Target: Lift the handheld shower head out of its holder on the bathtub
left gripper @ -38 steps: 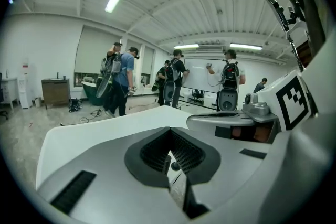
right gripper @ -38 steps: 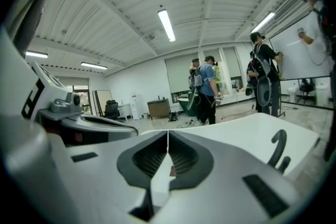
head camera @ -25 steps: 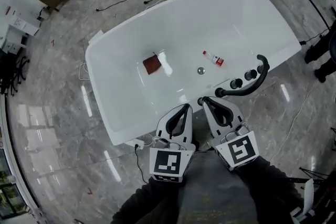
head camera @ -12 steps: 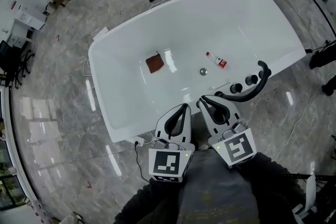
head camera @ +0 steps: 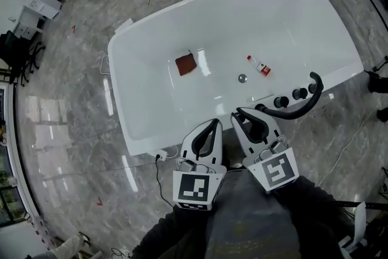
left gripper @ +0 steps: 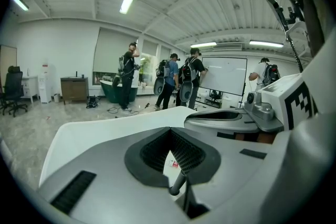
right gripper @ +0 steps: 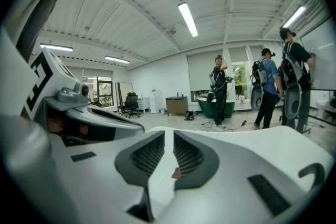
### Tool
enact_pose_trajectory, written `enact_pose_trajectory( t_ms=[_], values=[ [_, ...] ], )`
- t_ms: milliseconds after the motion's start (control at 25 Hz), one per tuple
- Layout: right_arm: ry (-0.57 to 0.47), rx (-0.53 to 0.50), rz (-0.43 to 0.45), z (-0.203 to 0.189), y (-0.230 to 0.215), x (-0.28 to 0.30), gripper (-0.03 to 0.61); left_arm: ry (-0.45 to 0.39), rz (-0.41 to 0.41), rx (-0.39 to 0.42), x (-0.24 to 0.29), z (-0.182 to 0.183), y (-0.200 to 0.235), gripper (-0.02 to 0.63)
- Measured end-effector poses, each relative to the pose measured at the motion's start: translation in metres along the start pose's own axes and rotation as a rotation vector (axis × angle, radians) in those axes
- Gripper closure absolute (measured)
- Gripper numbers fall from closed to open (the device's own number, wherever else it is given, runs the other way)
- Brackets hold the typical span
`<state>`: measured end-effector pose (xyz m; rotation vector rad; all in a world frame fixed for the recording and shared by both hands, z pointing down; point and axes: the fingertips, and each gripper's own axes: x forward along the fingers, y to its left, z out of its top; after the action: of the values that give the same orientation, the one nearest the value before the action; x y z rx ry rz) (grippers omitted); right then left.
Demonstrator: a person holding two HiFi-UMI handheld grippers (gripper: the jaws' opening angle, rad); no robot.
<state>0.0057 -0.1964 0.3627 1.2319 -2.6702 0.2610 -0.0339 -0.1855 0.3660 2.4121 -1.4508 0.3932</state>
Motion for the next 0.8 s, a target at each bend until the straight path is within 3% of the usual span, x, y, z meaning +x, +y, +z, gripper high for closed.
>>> enact_pose_trajectory(
  t_ms=[320, 800],
  values=[
    [0.013, -0.023, 0.030, -0.037, -0.009, 0.011, 0.529, 0.006, 0.040, -0.015, 0.018, -0.035, 0.003, 0.611],
    [0.046, -0.098, 0.051, -0.123, -0.015, 0.030, 0.488, 0.038, 0.103, -0.076, 0.038, -0.121, 0.009, 0.611]
  ],
)
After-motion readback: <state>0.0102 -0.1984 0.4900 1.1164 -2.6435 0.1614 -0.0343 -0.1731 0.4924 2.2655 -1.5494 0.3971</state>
